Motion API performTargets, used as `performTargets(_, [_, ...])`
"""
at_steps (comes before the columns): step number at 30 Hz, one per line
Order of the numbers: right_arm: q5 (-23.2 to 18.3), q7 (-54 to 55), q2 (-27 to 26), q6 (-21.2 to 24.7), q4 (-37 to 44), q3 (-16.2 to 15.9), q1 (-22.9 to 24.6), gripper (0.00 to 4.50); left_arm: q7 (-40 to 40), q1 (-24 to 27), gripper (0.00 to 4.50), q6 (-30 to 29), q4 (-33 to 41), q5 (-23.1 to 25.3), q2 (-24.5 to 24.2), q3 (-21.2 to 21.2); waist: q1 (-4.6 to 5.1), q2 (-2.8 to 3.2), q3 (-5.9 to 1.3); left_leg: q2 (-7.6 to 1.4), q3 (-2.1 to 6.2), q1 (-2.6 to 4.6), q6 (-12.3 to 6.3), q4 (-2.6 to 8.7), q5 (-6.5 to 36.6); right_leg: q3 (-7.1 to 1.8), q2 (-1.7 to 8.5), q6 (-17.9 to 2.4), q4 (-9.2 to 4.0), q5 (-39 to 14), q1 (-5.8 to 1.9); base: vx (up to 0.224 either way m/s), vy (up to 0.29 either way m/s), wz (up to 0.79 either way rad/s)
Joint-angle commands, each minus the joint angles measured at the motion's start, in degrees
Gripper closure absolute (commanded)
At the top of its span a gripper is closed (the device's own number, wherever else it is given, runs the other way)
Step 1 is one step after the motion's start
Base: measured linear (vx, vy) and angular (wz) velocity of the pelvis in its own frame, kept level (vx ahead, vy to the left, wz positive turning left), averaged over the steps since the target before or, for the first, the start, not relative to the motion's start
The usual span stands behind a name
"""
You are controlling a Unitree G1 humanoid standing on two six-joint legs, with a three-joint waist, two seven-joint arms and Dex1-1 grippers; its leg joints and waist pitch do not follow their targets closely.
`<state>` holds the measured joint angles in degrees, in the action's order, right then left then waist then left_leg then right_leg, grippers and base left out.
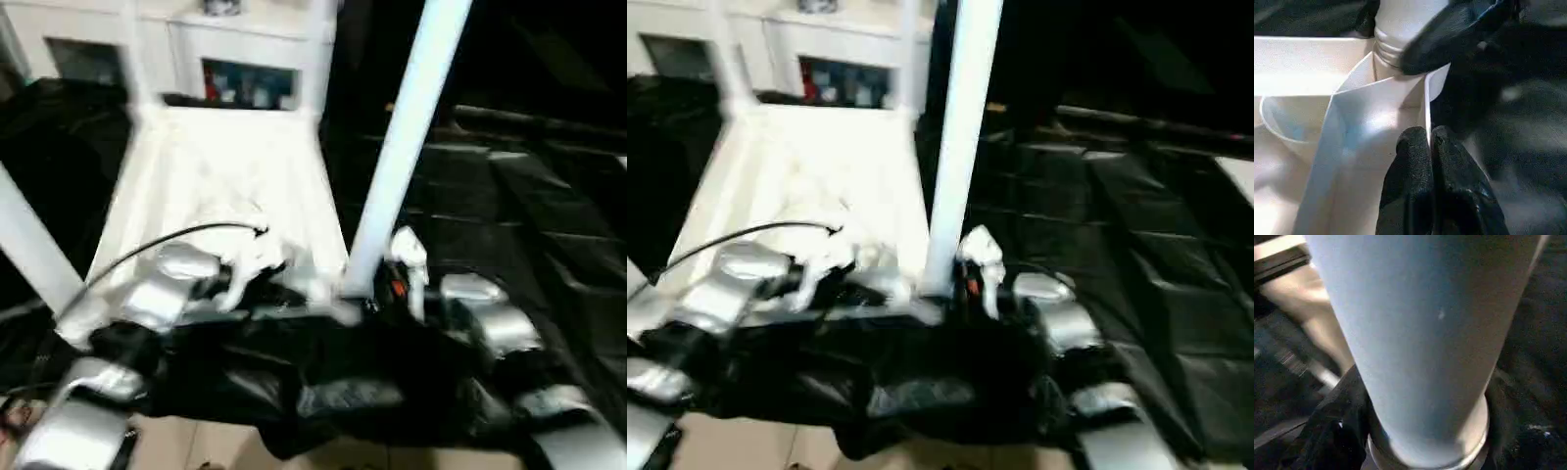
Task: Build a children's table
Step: Rotate leg to tighten
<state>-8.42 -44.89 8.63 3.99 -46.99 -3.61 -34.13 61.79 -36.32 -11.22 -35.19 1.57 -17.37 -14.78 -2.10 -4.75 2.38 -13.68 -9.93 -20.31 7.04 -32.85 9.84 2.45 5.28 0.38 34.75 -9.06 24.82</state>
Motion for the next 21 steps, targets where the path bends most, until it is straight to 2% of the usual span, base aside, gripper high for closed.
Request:
performTargets(1, [0.7,8.6,-3.6,2.3,-3.7,0.0,-1.3,1.79,-4.0,-0.3,4.50,-1.6,0.3,-1.6,5.1,-0.5,-0.18,-0.08,-3.09,1.29,-0.84,-0.22,0.58,3.64,17.1,-0.89,1.35,-6.2,-5.15,-28.0,-2.87,0.000,0.000,0.00])
performTargets(4, [1.4,13.9,-5.3,2.2,-5.3,0.4,-2.0,1.79,-5.8,-0.4,4.50,-2.6,0.7,-1.1,6.6,-0.7,0.20,-0.20,-3.12,1.40,-0.74,-0.56,0.32,3.70,17.1,-0.75,1.21,-5.4,-5.22,-28.5,-2.91,0.000,0.000,0.00])
performTargets(6, [2.4,18.6,-7.2,1.5,-6.9,0.7,-2.9,1.79,-7.6,-0.1,4.50,-3.8,1.9,-0.5,8.3,-1.2,0.32,-0.14,-3.10,1.37,-0.72,-0.32,0.45,3.68,17.9,-0.72,1.15,-5.1,-5.32,-28.7,-2.61,0.000,0.000,0.00])
performTargets(8, [4.6,19.7,-8.7,-0.7,-7.8,-0.4,-3.4,1.79,-7.8,0.6,4.50,-5.0,4.0,-0.2,9.8,-2.1,0.38,-0.08,-3.14,1.30,-0.69,-0.29,0.44,3.71,18.5,-0.71,1.10,-5.2,-5.31,-28.1,-2.50,0.000,0.000,0.00])
performTargets(9, [4.9,18.9,-8.7,-1.2,-8.1,-0.7,-3.5,1.44,-7.6,0.9,4.50,-5.0,4.5,-0.1,9.8,-2.5,0.37,-0.11,-3.20,1.33,-0.80,-0.24,-0.11,3.68,18.8,-0.75,0.91,-5.8,-5.26,-26.3,-2.47,0.000,0.000,0.00])
performTargets(11, [3.7,17.0,-8.8,-0.7,-7.8,0.1,-3.7,1.07,-7.1,1.2,4.50,-5.2,5.1,0.2,9.4,-3.1,0.34,-0.17,-3.19,1.34,-0.80,-0.36,-0.45,3.73,18.8,-0.76,0.82,-6.1,-5.12,-25.2,-2.62,0.000,0.000,0.00])
performTargets(13, [3.4,15.6,-8.2,-0.8,-7.3,0.1,-3.9,1.04,-6.3,1.6,4.50,-5.2,5.6,0.3,8.5,-3.3,0.22,-0.10,-3.37,1.23,-0.90,-0.32,-0.83,3.71,18.0,-0.88,0.79,-7.3,-4.79,-21.9,-2.69,0.000,0.000,0.00])
performTargets(16, [4.0,10.6,-5.9,-2.7,-5.8,-1.7,-3.8,0.99,-3.0,2.3,4.50,-4.9,6.4,-0.3,6.1,-3.7,0.07,-0.05,-3.50,1.12,-1.00,-0.52,-1.33,3.63,16.2,-0.94,0.84,-9.0,-4.33,-17.4,-3.03,0.000,0.000,0.00])
performTargets(19, [3.2,1.7,-3.4,-4.7,-3.6,-3.1,-2.7,0.99,1.2,2.9,4.50,-4.3,7.7,-1.1,3.8,-3.9,0.06,-0.08,-3.51,1.14,-1.14,-0.59,-2.13,3.52,15.4,-0.99,0.84,-10.1,-4.14,-15.8,-3.19,0.000,0.000,0.00])
performTargets(20, [1.8,-4.7,-2.1,-3.9,-1.5,-3.5,-1.8,0.99,3.5,3.2,4.50,-4.4,8.2,-1.3,2.6,-4.1,-0.10,-0.02,-3.48,1.07,-1.20,-0.41,-2.41,3.50,15.2,-1.05,0.88,-10.5,-4.15,-15.4,-3.15,0.000,0.000,0.00])
performTargets(21, [1.8,-4.7,-2.1,-3.9,-1.5,-3.5,-1.8,0.99,3.5,3.2,4.50,-4.4,8.2,-1.3,2.6,-4.1,-0.16,-0.11,-3.49,1.04,-1.25,-0.32,-2.79,3.47,15.3,-1.05,0.83,-10.8,-4.17,-15.0,-3.21,0.000,0.000,0.00])
